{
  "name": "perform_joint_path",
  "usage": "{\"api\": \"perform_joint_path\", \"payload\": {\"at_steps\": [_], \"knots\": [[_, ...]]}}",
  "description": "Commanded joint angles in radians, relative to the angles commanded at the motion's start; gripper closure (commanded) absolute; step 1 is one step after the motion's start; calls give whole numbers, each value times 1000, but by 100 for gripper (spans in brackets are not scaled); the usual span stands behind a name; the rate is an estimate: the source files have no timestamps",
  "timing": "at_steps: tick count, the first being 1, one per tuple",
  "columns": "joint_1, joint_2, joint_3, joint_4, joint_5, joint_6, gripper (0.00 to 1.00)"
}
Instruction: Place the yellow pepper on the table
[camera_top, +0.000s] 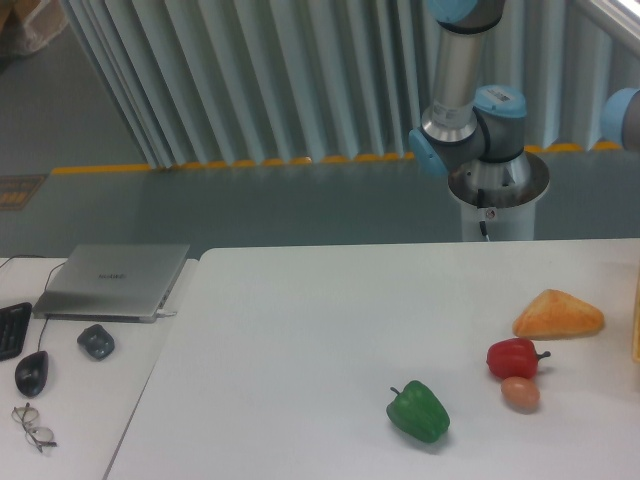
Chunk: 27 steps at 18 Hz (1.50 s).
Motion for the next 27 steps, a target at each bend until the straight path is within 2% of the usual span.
{"api": "perform_joint_path", "payload": {"at_steps": [2, 5, 9, 10, 17, 21, 23, 27], "knots": [[0, 0, 5, 0, 2, -51, 0], [15, 2, 11, 0, 2, -262, 0], [103, 8, 28, 0, -3, -368, 0], [123, 6, 35, 2, -6, -429, 0], [178, -51, 78, 11, 0, -647, 0], [230, -87, 78, 31, -3, -689, 0], [242, -107, 75, 67, 0, -697, 0], [275, -136, 75, 84, 2, -717, 0]]}}
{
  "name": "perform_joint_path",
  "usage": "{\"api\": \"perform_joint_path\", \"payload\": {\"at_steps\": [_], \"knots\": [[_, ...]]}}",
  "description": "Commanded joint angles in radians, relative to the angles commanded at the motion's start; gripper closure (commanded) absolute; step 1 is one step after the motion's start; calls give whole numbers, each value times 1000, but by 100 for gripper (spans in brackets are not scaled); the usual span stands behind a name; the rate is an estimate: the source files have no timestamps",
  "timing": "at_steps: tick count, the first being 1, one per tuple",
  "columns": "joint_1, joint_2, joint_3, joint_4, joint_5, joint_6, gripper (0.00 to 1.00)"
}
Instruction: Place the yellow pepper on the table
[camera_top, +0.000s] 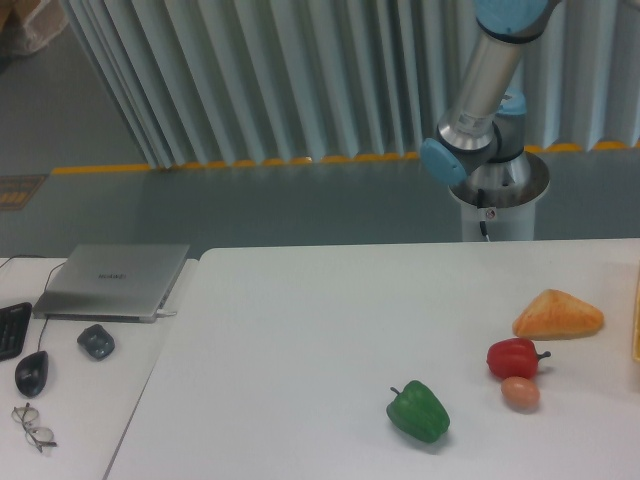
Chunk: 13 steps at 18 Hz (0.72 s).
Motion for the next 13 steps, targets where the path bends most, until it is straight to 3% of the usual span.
{"api": "perform_joint_path", "payload": {"at_steps": [2, 13], "knots": [[2, -20, 0, 31, 0, -38, 0], [6, -71, 17, 61, 15, -91, 0]]}}
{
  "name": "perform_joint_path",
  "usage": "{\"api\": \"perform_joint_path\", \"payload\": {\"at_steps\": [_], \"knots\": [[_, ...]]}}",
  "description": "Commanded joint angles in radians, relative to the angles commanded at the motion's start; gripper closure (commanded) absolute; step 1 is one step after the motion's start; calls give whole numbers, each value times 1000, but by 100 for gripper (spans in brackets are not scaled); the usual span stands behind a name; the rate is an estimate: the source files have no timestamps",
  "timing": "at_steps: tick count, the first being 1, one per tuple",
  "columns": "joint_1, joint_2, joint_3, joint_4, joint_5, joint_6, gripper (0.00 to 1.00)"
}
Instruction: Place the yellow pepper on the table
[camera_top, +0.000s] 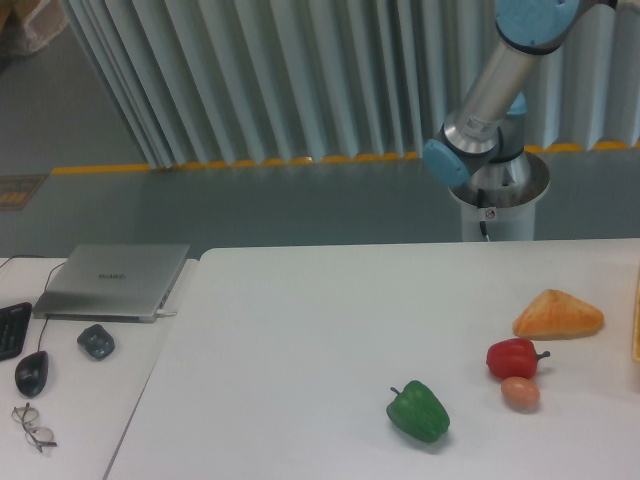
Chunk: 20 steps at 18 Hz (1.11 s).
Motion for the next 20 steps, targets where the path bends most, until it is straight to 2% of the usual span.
{"api": "perform_joint_path", "payload": {"at_steps": [6, 13, 14, 15, 17, 18, 20], "knots": [[6, -40, 3, 57, 6, -15, 0], [-2, -51, -2, 57, 29, -37, 0], [-6, -52, -3, 58, 47, -43, 4], [-9, -52, -3, 57, 49, -46, 13], [-17, -52, -6, 57, 49, -49, 39], [-18, -51, -8, 57, 51, -49, 59], [-21, -48, -9, 57, 51, -51, 67]]}}
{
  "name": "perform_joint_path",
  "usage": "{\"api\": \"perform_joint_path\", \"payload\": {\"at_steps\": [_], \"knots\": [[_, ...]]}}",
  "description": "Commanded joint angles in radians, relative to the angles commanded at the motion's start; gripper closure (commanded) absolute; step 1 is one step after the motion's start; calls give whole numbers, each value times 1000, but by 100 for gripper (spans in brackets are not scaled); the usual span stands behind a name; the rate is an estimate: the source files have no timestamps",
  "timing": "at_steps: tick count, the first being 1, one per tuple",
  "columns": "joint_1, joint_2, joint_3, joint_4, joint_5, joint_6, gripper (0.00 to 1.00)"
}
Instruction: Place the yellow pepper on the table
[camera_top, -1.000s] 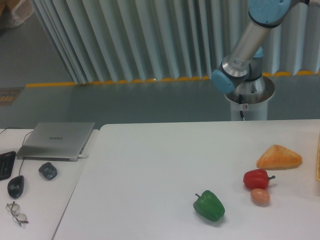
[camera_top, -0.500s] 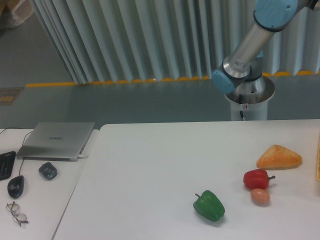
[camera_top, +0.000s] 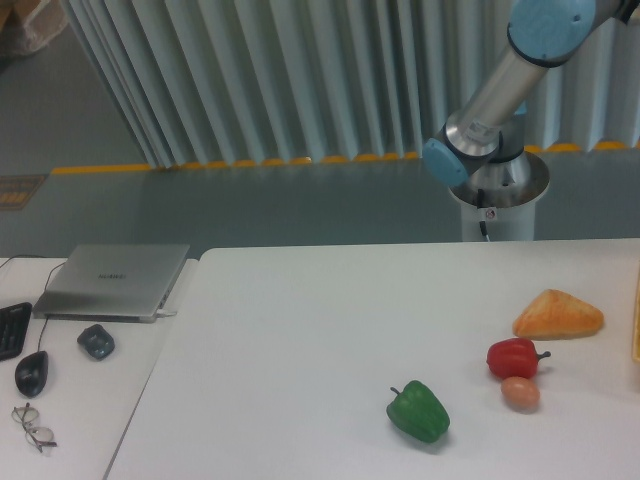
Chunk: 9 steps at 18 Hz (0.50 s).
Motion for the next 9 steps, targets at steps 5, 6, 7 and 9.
{"api": "perform_joint_path", "payload": {"at_steps": [5, 6, 7, 9], "knots": [[-9, 61, -5, -18, -26, 5, 67], [-24, 99, -8, -64, -40, 2, 67], [-38, 141, -9, -127, -43, 0, 67], [-74, 214, -12, -204, -48, -35, 67]]}}
